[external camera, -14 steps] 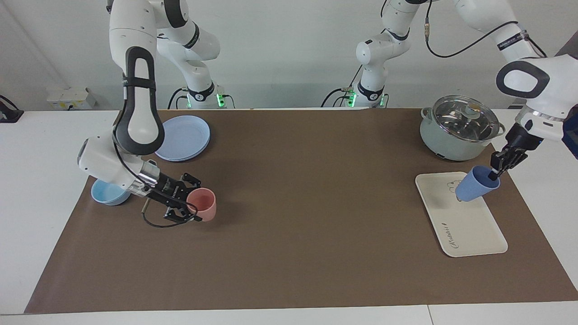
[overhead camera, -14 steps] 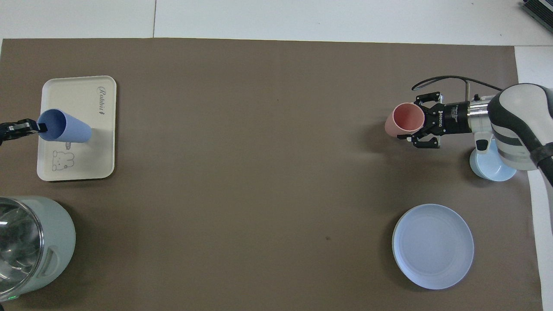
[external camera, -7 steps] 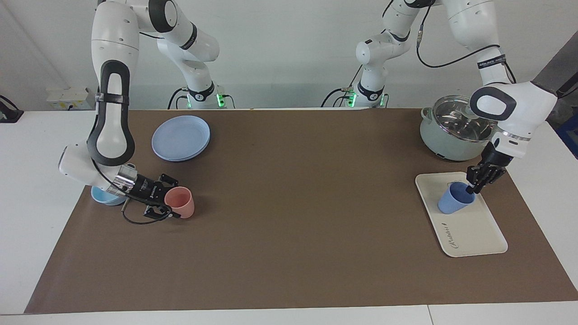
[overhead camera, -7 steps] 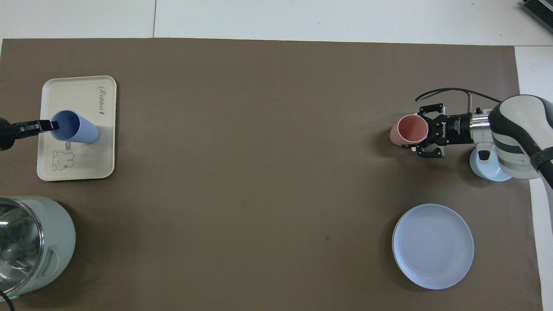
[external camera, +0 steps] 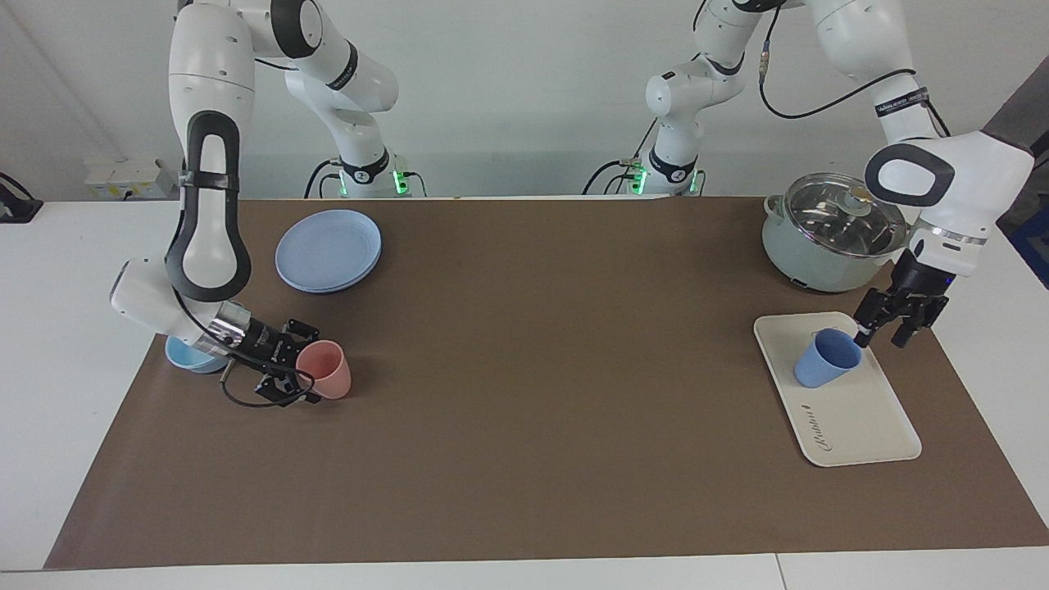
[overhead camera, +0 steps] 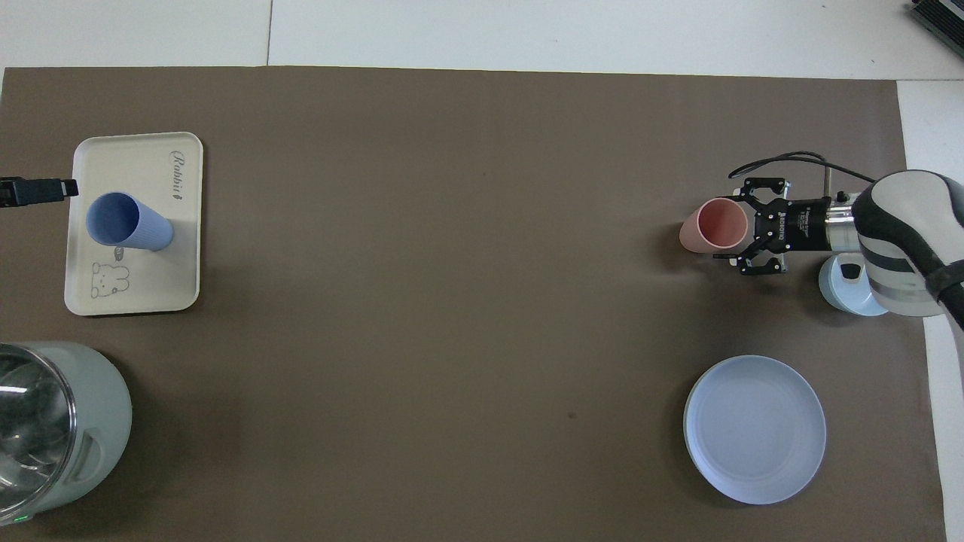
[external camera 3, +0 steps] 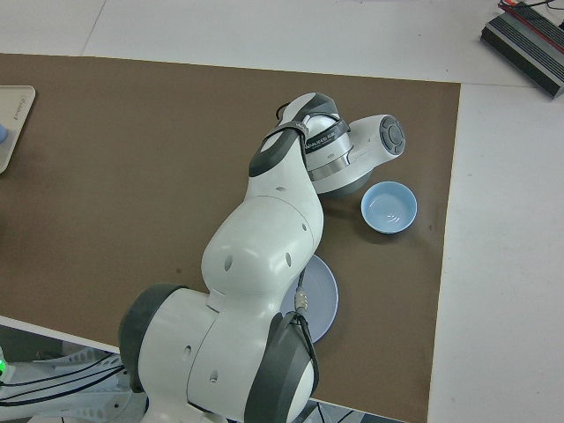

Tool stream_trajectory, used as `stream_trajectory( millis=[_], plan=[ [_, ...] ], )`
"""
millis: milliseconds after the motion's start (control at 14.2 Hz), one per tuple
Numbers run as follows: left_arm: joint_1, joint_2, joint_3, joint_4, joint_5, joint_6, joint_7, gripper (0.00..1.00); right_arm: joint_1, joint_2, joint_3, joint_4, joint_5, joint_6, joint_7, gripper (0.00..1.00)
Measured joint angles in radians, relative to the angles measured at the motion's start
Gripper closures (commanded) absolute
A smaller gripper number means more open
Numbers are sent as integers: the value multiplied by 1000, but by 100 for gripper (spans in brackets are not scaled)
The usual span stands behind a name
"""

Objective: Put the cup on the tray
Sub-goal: 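Lower the pink cup to its spot and open the right gripper, then withdraw the right gripper from the pink cup toward the small bowl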

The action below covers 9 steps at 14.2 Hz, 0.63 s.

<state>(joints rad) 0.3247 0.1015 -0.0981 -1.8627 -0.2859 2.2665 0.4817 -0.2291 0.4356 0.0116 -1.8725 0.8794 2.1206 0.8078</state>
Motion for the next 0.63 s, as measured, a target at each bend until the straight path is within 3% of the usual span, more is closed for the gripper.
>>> stream_trajectory(
  millis=[141,422,632],
  plan=[
    [-31,-66,-2,9,75,-116,-16,0,-2,-22,-17,1,-71,46,-52,1],
    [-145,-192,-8,10,181,-329,-206,0,7,-138,-7,6,-415,60,-171,1],
    [-232,-247,-16,10,195,-438,-350,0,63,-231,0,5,-636,3,-349,1]
  ],
)
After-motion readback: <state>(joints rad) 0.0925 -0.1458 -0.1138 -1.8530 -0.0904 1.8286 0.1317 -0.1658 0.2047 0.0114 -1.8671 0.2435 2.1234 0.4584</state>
